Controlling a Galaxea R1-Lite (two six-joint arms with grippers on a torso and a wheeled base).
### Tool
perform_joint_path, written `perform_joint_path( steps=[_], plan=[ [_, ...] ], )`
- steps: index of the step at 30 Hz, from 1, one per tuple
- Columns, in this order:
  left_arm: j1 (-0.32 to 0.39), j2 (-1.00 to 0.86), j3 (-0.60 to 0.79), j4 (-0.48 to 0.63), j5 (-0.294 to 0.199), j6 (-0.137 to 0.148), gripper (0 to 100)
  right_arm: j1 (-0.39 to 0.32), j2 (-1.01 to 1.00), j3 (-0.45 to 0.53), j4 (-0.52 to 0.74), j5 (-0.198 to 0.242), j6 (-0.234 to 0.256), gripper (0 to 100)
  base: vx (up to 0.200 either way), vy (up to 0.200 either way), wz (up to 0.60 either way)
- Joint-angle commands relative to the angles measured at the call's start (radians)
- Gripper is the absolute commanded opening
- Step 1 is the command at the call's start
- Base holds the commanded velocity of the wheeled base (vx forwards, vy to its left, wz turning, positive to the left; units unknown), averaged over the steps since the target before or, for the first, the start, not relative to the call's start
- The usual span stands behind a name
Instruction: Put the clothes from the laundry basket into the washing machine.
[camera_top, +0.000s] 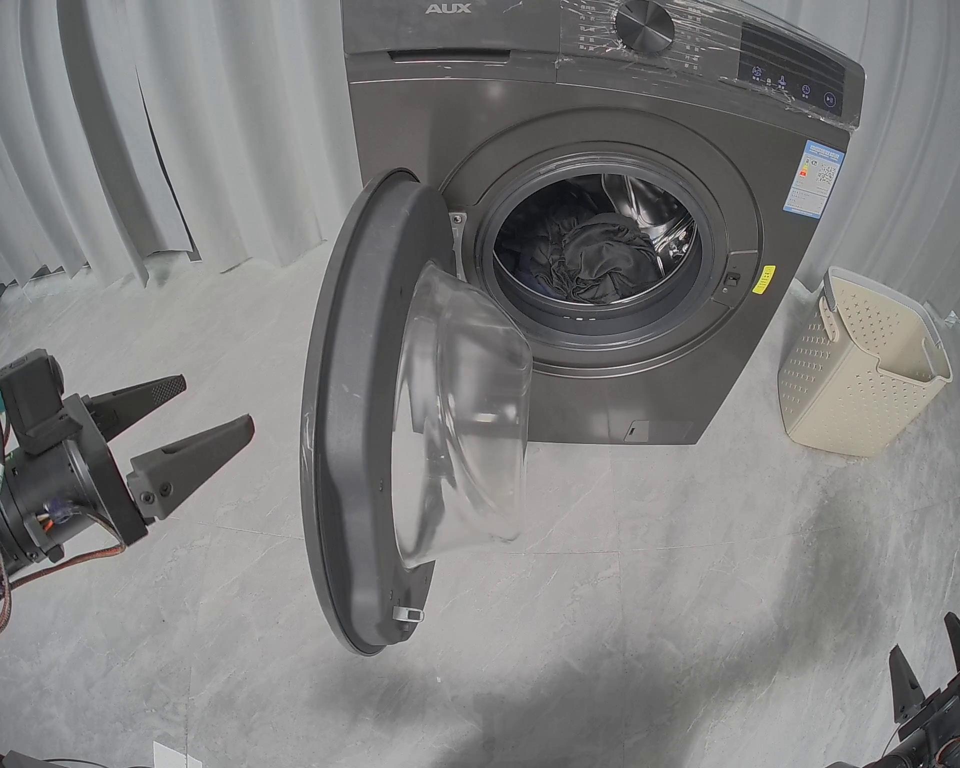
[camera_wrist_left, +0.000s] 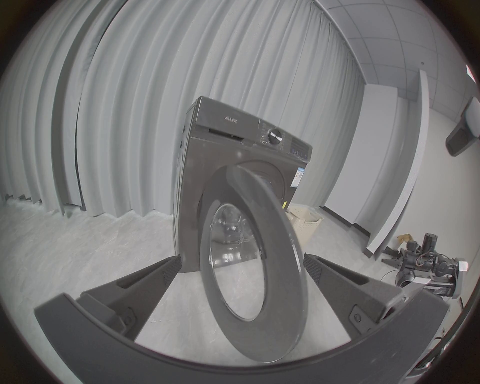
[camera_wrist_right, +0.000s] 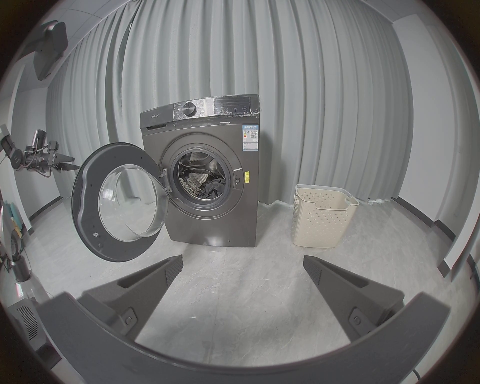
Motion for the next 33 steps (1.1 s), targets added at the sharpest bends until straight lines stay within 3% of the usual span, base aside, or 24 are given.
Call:
perform_joint_path(
  steps=[1, 3, 4, 5, 11, 14, 17, 23, 30, 33],
  plan=[
    [0.012, 0.031, 0.015, 0.002, 0.006, 0.007, 100, 0.000, -0.015, 0.018, 0.001, 0.000, -0.001, 100, 0.000, 0.000, 0.00],
    [0.002, 0.102, 0.033, -0.012, 0.048, 0.045, 100, 0.000, -0.015, 0.018, 0.001, 0.000, -0.001, 100, 0.000, 0.000, 0.00],
    [0.002, 0.102, 0.033, -0.012, 0.048, 0.045, 100, 0.000, -0.015, 0.018, 0.001, 0.000, -0.001, 100, 0.000, 0.000, 0.00],
    [-0.018, 0.143, 0.029, -0.024, 0.072, 0.064, 100, 0.000, -0.015, 0.018, -0.001, 0.000, -0.001, 100, 0.000, 0.000, 0.00],
    [-0.120, 0.289, -0.002, -0.165, 0.137, 0.052, 100, 0.000, -0.015, 0.018, -0.001, 0.000, -0.001, 100, 0.000, 0.000, 0.00],
    [-0.161, 0.358, -0.040, -0.227, 0.177, 0.018, 100, 0.000, -0.015, 0.018, 0.001, 0.000, -0.001, 100, 0.000, 0.000, 0.00],
    [-0.196, 0.415, -0.091, -0.248, 0.213, -0.002, 100, 0.000, -0.015, 0.018, -0.001, 0.000, -0.001, 100, 0.000, 0.000, 0.00],
    [-0.232, 0.510, -0.192, -0.250, 0.239, -0.004, 100, 0.000, -0.015, 0.018, -0.001, 0.000, -0.001, 100, 0.000, 0.000, 0.00],
    [-0.287, 0.617, -0.346, -0.296, 0.338, -0.042, 100, 0.000, -0.015, 0.018, 0.001, 0.000, -0.002, 100, 0.000, 0.000, 0.00],
    [-0.304, 0.670, -0.426, -0.287, 0.368, -0.042, 100, 0.000, -0.015, 0.018, -0.001, 0.000, -0.002, 100, 0.000, 0.000, 0.00]
  ],
)
